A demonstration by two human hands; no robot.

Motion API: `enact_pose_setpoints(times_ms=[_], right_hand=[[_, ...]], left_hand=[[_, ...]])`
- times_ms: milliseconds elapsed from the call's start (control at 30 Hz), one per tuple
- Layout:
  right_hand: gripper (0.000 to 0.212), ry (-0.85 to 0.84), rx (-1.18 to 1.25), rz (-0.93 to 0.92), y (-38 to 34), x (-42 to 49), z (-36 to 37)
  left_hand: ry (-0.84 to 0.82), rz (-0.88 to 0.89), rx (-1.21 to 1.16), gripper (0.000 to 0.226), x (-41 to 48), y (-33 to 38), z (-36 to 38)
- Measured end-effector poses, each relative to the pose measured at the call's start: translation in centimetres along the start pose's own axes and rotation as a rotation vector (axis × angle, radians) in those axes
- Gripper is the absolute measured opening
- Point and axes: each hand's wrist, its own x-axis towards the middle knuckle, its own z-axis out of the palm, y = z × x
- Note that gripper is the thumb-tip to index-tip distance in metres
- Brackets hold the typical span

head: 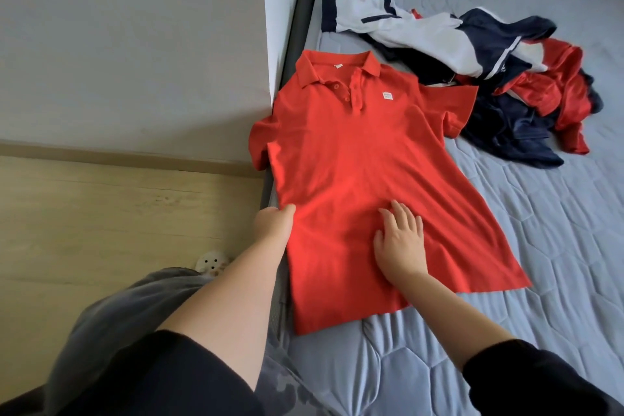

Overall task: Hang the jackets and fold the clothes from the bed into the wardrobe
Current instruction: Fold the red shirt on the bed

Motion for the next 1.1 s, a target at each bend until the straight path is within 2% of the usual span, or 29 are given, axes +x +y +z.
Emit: enact_pose_setpoints(times_ms=[133,200,267,333,433,500,567,633,733,833,900,967,1033,1100], right_hand=[[0.056,-0.106,-0.059,-0.099,-0.8,1.0,1.1],[0.058,-0.097,-0.091,0.064,0.3,1.3,1.7],[0.058,-0.038,-0.021,0.272,0.8,1.7,1.8],[0.058,0.01,0.034,0.32,-0.4,2.9,1.9],[0.058,0.018,0.068,0.184,-3.8,6.2,1.8],[0.059,-0.008,0.096,0.1,-6.3,8.9,1.9],[0.059,-0.043,0.105,0.025,-8.5,11.6,2.1],[0.059,-0.083,0.089,-0.048,-10.2,14.1,2.6],[0.059,-0.139,0.006,-0.109,-11.5,17.5,3.8],[0.059,-0.141,-0.051,-0.042,-10.6,19.9,4.9],[0.059,-0.126,-0.06,0.011,-9.4,19.9,5.8],[0.06,-0.082,-0.06,-0.003,-8.6,19.1,7.1],[0.06,-0.029,-0.049,-0.017,-8.3,18.7,8.0],[0.059,0.004,-0.026,-0.02,-8.3,18.9,8.5]], left_hand=[[-0.02,-0.13,-0.157,0.03,1.6,0.8,0.0],[-0.073,-0.269,-0.244,0.026,2.1,0.4,-0.2],[-0.118,-0.357,-0.29,0.022,2.8,0.0,-0.2],[-0.073,-0.349,-0.292,0.027,3.3,0.1,-0.1],[0.012,-0.235,-0.314,0.011,4.5,1.6,0.0],[-0.024,-0.199,-0.391,0.014,5.5,2.7,0.0],[-0.122,-0.22,-0.503,0.007,6.8,3.6,0.0],[-0.213,-0.255,-0.586,0.017,8.3,4.4,0.1],[-0.231,-0.287,-0.576,0.027,10.1,5.0,0.5],[-0.217,-0.348,-0.604,0.029,11.4,4.6,1.0],[-0.25,-0.382,-0.747,0.022,12.0,4.8,0.7],[-0.253,-0.416,-1.007,0.024,13.1,5.2,0.4],[-0.261,-0.427,-1.266,0.017,14.0,6.0,-0.1],[-0.278,-0.444,-1.394,0.017,15.0,6.9,-0.4]])
